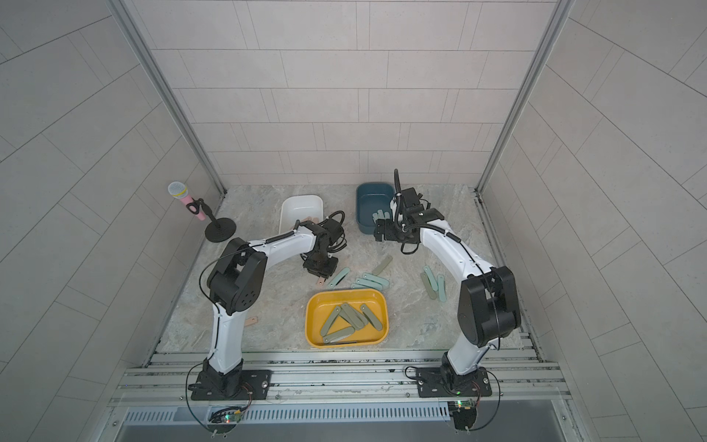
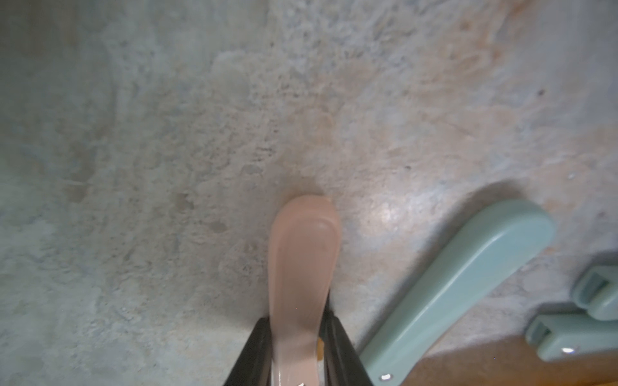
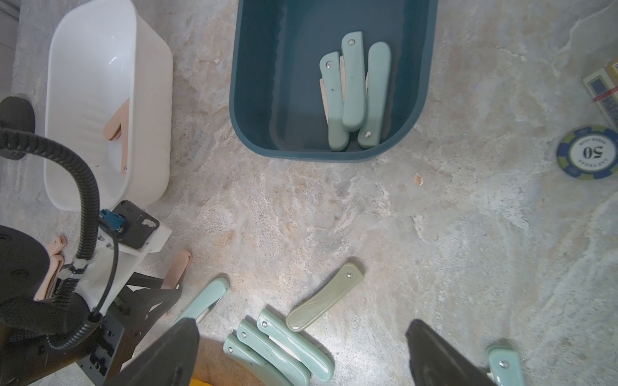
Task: Place the fruit knives into the storage box by color
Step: Pick up the fruit knife from the center of the board, then place the fruit knife in the storage box.
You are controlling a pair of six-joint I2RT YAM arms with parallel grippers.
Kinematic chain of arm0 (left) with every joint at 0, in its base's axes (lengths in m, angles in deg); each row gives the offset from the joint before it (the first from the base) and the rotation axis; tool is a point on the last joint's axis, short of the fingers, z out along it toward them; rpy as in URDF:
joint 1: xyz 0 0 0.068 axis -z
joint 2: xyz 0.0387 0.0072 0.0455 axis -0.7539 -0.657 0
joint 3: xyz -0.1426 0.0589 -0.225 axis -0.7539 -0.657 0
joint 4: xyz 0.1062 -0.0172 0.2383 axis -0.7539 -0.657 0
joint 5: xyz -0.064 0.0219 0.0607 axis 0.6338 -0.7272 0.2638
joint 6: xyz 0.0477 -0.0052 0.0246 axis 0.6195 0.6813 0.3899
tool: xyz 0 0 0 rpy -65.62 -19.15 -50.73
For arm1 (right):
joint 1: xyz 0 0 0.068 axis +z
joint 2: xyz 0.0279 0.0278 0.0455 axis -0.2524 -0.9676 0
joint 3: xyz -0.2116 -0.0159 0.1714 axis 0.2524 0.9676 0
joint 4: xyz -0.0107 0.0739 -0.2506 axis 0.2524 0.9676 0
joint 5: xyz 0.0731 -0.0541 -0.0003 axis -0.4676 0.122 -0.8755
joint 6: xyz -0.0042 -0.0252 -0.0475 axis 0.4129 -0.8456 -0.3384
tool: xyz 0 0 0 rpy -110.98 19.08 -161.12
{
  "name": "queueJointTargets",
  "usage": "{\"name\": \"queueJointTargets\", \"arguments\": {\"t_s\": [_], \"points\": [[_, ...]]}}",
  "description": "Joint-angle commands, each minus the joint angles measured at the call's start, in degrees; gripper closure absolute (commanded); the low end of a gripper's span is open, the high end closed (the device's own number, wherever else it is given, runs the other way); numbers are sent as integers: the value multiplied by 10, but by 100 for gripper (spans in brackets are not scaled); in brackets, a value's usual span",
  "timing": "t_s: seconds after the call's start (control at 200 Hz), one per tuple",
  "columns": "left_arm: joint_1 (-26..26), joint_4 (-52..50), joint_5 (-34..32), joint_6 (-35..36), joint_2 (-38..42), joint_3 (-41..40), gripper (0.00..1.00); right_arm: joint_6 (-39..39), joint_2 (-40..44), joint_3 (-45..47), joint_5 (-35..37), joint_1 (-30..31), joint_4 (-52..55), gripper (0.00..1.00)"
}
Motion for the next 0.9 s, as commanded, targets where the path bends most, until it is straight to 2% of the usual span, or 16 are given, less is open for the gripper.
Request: {"name": "queueJointTargets", "arguments": {"t_s": [0.0,0.135,0.255,0.47,0.59,0.72,0.896], "points": [[-2,-46,-7,-6,51,45,80,7,21,14,1,0,-4,0],[-5,-84,-18,-14,90,94,80,13,23,25,-1,6,-12,0],[-30,-97,-69,-31,87,140,81,16,7,21,0,22,-16,0],[-124,-137,-79,-19,-16,302,81,15,-47,-18,-4,52,-5,0],[-166,-145,-57,-26,-92,384,84,8,-72,-35,-5,61,6,0],[-185,-142,-69,-28,-145,412,85,12,-82,-38,-13,78,7,0],[-190,-145,-51,-31,-194,456,83,11,-91,-49,-15,85,8,0]]}}
